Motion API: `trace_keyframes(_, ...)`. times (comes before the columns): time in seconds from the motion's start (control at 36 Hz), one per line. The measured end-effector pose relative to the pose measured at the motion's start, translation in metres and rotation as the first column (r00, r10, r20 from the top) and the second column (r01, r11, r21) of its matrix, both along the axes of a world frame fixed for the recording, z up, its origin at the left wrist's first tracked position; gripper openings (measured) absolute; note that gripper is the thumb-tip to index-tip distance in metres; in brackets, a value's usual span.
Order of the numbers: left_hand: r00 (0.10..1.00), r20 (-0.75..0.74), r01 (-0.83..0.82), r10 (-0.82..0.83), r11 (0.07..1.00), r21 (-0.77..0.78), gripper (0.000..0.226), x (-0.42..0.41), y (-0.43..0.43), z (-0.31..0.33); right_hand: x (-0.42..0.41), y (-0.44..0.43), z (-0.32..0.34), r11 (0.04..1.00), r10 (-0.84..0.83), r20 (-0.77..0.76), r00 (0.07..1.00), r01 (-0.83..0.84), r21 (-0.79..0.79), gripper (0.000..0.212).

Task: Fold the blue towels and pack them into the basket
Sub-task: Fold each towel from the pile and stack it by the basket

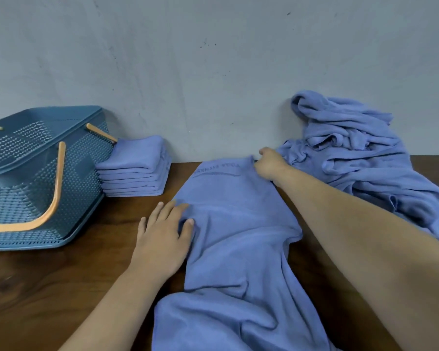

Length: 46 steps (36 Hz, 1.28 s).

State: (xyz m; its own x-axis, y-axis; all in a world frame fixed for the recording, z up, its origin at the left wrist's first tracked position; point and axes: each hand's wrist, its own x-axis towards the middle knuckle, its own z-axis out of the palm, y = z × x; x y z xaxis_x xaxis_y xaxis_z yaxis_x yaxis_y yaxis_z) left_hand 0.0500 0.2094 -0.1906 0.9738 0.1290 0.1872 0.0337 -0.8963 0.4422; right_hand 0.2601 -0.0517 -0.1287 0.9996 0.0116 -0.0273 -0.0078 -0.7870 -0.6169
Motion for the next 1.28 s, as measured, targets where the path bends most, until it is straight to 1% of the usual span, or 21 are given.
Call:
trace_keyframes(0.03,0.999,0.005,-0.042,0.042,0.999,-0.003,0.050,0.000,0.000,0.001,-0.004,-0.003,0.002,0.998,0.017,0.009,1.000,-0.017,-0.053,0.047)
trace_keyframes(0.08,0.993,0.022,-0.114,0.114,0.993,-0.006,0.049,0.001,-0.001,0.003,-0.021,-0.004,0.009,0.997,0.063,0.099,0.993,-0.058,-0.049,0.054)
trace_keyframes(0.14,0.986,0.022,-0.165,0.164,0.986,0.004,0.050,0.001,-0.002,0.004,-0.046,-0.007,0.011,0.995,0.099,0.183,0.978,-0.098,-0.012,0.050)
trace_keyframes(0.22,0.977,0.014,-0.211,0.211,0.977,0.016,0.052,0.002,-0.006,0.007,-0.093,-0.019,0.005,0.982,0.130,0.221,0.967,-0.156,0.107,0.039)
trace_keyframes(0.25,0.974,0.019,-0.225,0.224,0.974,0.014,0.053,0.001,-0.008,0.007,-0.110,-0.024,0.002,0.977,0.148,0.233,0.961,-0.179,0.120,0.034)
trace_keyframes(0.36,0.960,0.048,-0.276,0.274,0.960,0.044,0.059,-0.002,-0.012,0.007,-0.169,-0.046,-0.016,0.966,0.210,0.335,0.918,-0.248,0.073,0.023)
trace_keyframes(0.44,0.953,0.067,-0.300,0.297,0.953,0.048,0.053,-0.003,-0.013,0.007,-0.204,-0.062,-0.030,0.977,0.184,0.379,0.907,-0.211,0.031,0.016)
trace_keyframes(0.53,0.955,0.106,-0.280,0.277,0.960,0.023,0.039,-0.004,-0.012,0.007,-0.226,-0.068,-0.036,0.982,0.168,0.334,0.927,-0.186,0.022,0.016)
trace_keyframes(0.56,0.956,0.107,-0.275,0.273,0.961,0.010,0.035,-0.004,-0.010,0.007,-0.230,-0.068,-0.037,0.984,0.170,0.310,0.936,-0.177,-0.004,0.021)
trace_keyframes(0.61,0.958,0.084,-0.273,0.272,0.962,-0.009,0.030,-0.003,-0.007,0.009,-0.236,-0.066,-0.037,0.980,0.189,0.276,0.942,-0.162,-0.119,0.036)
trace_keyframes(0.64,0.960,0.072,-0.271,0.270,0.963,-0.009,0.028,-0.002,-0.006,0.009,-0.238,-0.065,-0.035,0.974,0.199,0.262,0.944,-0.161,-0.161,0.040)
trace_keyframes(0.69,0.963,0.060,-0.264,0.264,0.964,0.003,0.026,-0.001,-0.004,0.010,-0.238,-0.063,-0.031,0.968,0.216,0.222,0.951,-0.179,-0.176,0.034)
trace_keyframes(0.75,0.966,0.051,-0.254,0.253,0.967,0.009,0.026,0.000,-0.002,0.010,-0.235,-0.067,-0.027,0.969,0.230,0.176,0.957,-0.208,-0.135,0.028)
trace_keyframes(0.78,0.966,0.054,-0.252,0.252,0.968,0.000,0.026,0.001,-0.002,0.011,-0.234,-0.071,-0.024,0.973,0.227,0.165,0.960,-0.216,-0.084,0.027)
trace_keyframes(0.86,0.961,0.086,-0.255,0.262,0.963,-0.088,0.026,0.004,0.001,0.012,-0.230,-0.087,-0.015,0.974,0.209,0.114,0.971,-0.217,0.061,0.018)
trace_keyframes(0.94,0.955,0.123,-0.246,0.269,0.954,-0.173,0.027,0.008,0.007,0.011,-0.227,-0.106,-0.004,0.969,0.228,0.009,0.974,-0.228,0.099,0.013)
trace_keyframes(1.0,0.953,0.141,-0.237,0.270,0.948,-0.214,0.027,0.012,0.012,0.010,-0.227,-0.116,0.001,0.968,0.252,-0.067,0.965,-0.251,0.028,0.010)
trace_keyframes(1.06,0.952,0.149,-0.216,0.267,0.932,-0.292,0.026,0.015,0.015,0.009,-0.227,-0.121,0.003,0.955,0.275,-0.145,0.950,-0.287,-0.069,0.009)
trace_keyframes(1.11,0.955,0.152,-0.191,0.256,0.918,-0.347,0.025,0.017,0.017,0.007,-0.227,-0.120,0.001,0.940,0.278,-0.191,0.941,-0.307,-0.145,0.009)
trace_keyframes(1.19,0.961,0.157,-0.153,0.229,0.909,-0.388,0.029,0.019,0.019,0.003,-0.228,-0.117,-0.001,0.920,0.284,-0.152,0.947,-0.314,-0.236,0.011)
trace_keyframes(1.28,0.965,0.155,-0.132,0.212,0.902,-0.410,0.030,0.020,0.022,0.001,-0.229,-0.112,-0.002,0.947,0.280,-0.009,0.960,-0.278,-0.161,0.018)
